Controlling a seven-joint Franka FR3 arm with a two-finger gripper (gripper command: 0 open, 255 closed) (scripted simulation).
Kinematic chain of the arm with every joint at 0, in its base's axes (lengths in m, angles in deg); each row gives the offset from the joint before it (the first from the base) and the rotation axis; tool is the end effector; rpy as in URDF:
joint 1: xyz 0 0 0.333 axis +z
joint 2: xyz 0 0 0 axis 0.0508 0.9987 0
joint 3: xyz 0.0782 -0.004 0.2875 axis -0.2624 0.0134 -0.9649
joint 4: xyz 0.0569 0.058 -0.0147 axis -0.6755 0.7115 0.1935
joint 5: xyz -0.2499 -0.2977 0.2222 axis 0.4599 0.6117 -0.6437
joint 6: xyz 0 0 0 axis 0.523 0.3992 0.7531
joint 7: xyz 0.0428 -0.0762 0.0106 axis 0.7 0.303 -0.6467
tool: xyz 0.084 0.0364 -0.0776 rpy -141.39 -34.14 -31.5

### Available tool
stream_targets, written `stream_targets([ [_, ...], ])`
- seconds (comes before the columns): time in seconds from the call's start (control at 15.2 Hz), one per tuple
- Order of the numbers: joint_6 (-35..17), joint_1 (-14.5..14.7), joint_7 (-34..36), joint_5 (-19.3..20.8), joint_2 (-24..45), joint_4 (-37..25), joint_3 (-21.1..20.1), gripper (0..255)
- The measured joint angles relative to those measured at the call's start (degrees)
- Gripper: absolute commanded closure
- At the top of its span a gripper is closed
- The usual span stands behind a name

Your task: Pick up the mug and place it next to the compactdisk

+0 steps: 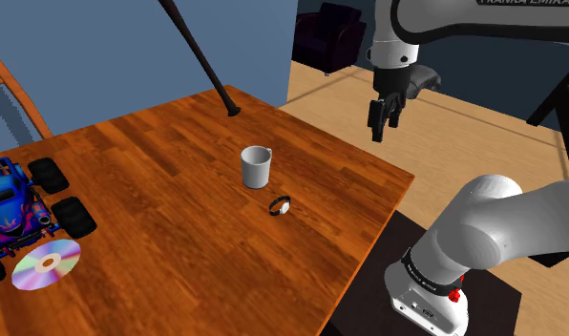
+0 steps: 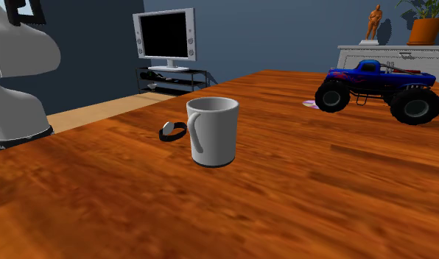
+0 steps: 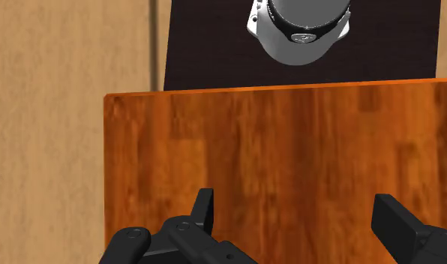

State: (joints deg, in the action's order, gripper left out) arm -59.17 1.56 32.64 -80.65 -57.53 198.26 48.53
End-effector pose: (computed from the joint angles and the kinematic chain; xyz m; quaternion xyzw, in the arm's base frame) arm 0.3609 -0.0272 0.5026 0.9905 0.0300 -0.1310 0.0282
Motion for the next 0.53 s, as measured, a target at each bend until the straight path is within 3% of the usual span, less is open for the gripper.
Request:
stream_targets([
  [0.2, -1.7, 0.5, 1.3, -0.9, 1.1, 0.1, -1.0, 0],
  [0.53, -8.9, 2.4, 6.9, -4.6, 6.2, 0.1, -5.3, 0],
])
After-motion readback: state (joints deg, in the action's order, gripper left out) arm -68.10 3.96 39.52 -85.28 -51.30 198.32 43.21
